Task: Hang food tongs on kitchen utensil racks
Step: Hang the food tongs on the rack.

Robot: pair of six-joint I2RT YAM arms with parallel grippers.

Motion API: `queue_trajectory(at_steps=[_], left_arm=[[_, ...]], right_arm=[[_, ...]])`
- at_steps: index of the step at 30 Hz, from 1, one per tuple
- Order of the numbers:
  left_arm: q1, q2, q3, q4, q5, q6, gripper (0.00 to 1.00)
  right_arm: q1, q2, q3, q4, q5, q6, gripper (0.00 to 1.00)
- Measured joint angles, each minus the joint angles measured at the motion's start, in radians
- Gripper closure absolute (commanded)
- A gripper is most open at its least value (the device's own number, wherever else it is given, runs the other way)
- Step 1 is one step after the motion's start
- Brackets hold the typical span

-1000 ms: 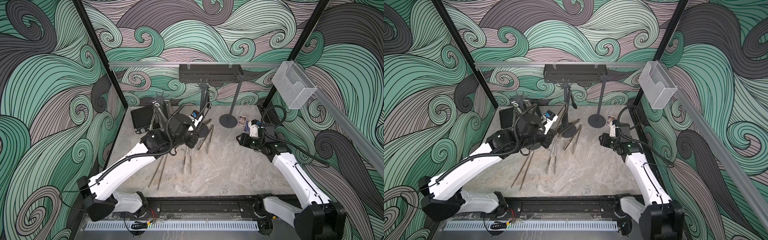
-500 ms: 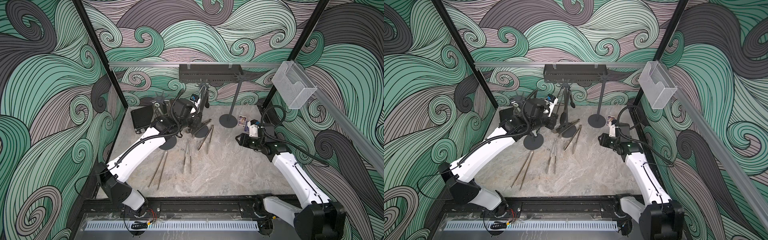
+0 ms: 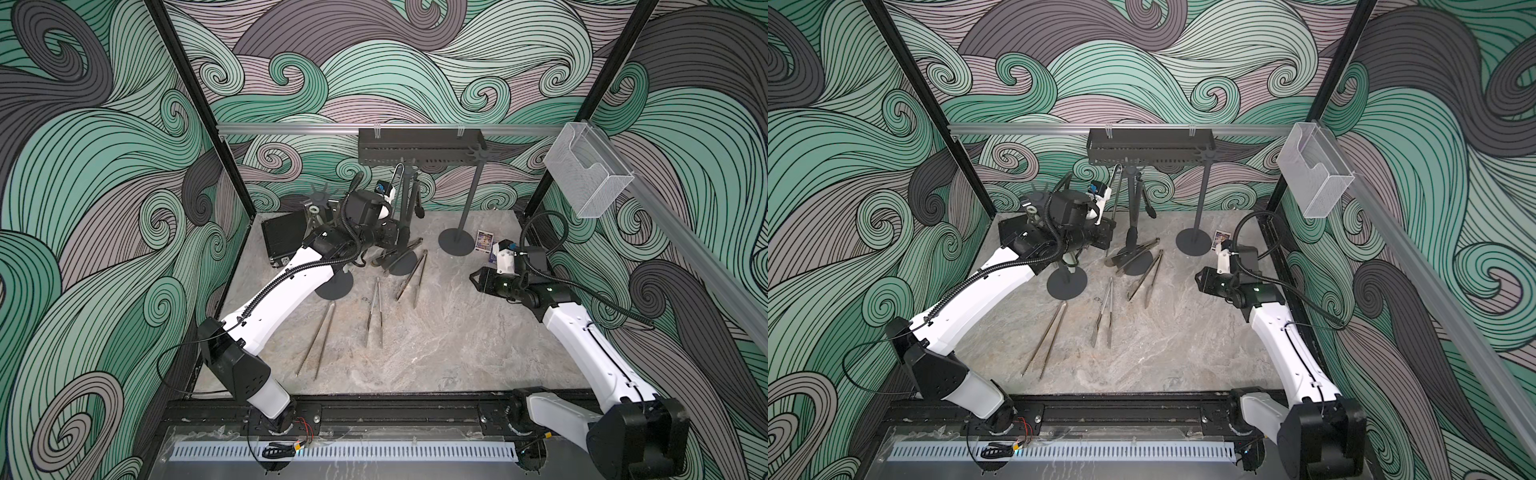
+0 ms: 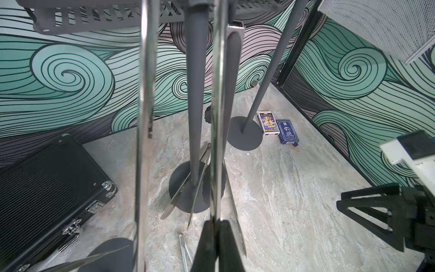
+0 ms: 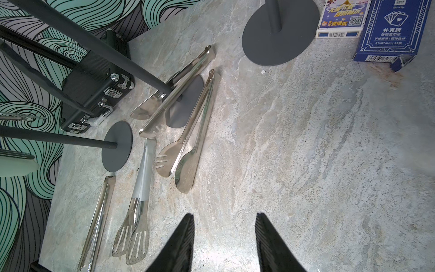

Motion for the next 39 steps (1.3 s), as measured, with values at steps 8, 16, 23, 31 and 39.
queue_trajectory(at_steps=[8,16,23,31,39], left_arm=[[0.010,0.026,0.000,0.008,0.037,-0.013,1.00],[0.010,0.034,0.000,0.018,0.049,-0.017,1.00],[0.010,0.050,-0.001,0.029,0.042,-0.017,1.00],[0.011,0.070,-0.029,0.045,0.020,-0.017,1.00],[0.011,0.078,-0.054,0.069,0.008,-0.017,1.00]], right_arm=[[0.000,0.000,0.000,0.000,-0.002,0.000,0.55],[0.000,0.000,0.000,0.000,-0.002,-0.001,0.55],[0.000,0.001,0.000,0.000,-0.002,-0.003,0.55],[0.000,0.010,0.000,0.000,-0.003,-0.003,0.55],[0.000,0.010,0.000,0.000,-0.003,-0.003,0.55]])
